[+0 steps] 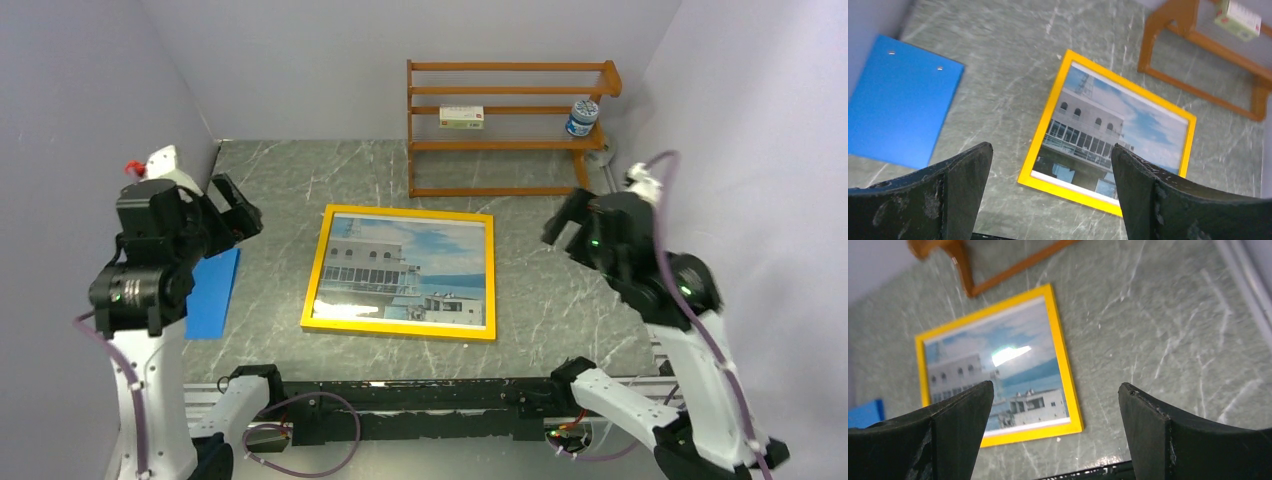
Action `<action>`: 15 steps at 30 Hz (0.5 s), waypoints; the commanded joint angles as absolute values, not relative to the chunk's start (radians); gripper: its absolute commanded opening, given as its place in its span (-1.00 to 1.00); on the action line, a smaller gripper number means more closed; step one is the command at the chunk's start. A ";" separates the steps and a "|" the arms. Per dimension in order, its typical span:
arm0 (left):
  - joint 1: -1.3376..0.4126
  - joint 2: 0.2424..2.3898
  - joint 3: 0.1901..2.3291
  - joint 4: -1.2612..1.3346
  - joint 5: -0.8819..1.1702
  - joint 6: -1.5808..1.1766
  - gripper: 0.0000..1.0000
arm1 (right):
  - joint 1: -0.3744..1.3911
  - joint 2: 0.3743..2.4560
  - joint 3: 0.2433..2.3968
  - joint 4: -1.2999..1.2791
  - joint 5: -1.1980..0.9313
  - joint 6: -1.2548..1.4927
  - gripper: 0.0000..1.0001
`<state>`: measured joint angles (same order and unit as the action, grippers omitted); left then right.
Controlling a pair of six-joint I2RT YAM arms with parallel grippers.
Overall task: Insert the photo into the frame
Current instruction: Reset both arms
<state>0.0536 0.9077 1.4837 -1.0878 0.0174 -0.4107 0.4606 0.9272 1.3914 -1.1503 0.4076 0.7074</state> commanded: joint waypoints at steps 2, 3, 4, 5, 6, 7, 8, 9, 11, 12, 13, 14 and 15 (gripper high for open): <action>0.054 0.828 1.643 -1.304 -0.187 -0.533 0.88 | 0.461 0.781 1.552 -1.398 0.629 0.788 0.98; 0.054 0.807 1.649 -1.303 -0.178 -0.542 0.88 | 0.460 0.760 1.564 -1.408 0.640 0.783 0.98; 0.054 0.791 1.663 -1.313 -0.172 -0.548 0.88 | 0.459 0.743 1.581 -1.418 0.644 0.778 0.98; 0.054 0.779 1.680 -1.330 -0.181 -0.567 0.88 | 0.459 0.733 1.599 -1.435 0.646 0.774 0.98; 0.054 0.770 1.699 -1.354 -0.196 -0.580 0.88 | 0.457 0.727 1.617 -1.454 0.655 0.775 0.98; 0.054 0.763 1.718 -1.375 -0.212 -0.589 0.88 | 0.456 0.721 1.637 -1.476 0.664 0.777 0.98; 0.054 0.756 1.733 -1.392 -0.221 -0.594 0.88 | 0.455 0.715 1.648 -1.486 0.668 0.775 0.98; 0.054 0.750 1.750 -1.404 -0.223 -0.595 0.88 | 0.455 0.711 1.659 -1.489 0.668 0.767 0.98; 0.054 0.748 1.782 -1.431 -0.210 -0.596 0.88 | 0.449 0.709 1.685 -1.496 0.663 0.745 0.98; 0.054 0.752 1.811 -1.446 -0.199 -0.592 0.88 | 0.445 0.708 1.699 -1.497 0.653 0.736 0.98; 0.054 0.760 1.832 -1.463 -0.192 -0.592 0.88 | 0.439 0.708 1.710 -1.496 0.646 0.734 0.98; 0.054 0.767 1.849 -1.482 -0.189 -0.597 0.88 | 0.428 0.709 1.719 -1.494 0.640 0.730 0.98; 0.054 0.772 1.861 -1.496 -0.189 -0.600 0.88 | 0.424 0.708 1.722 -1.488 0.631 0.723 0.98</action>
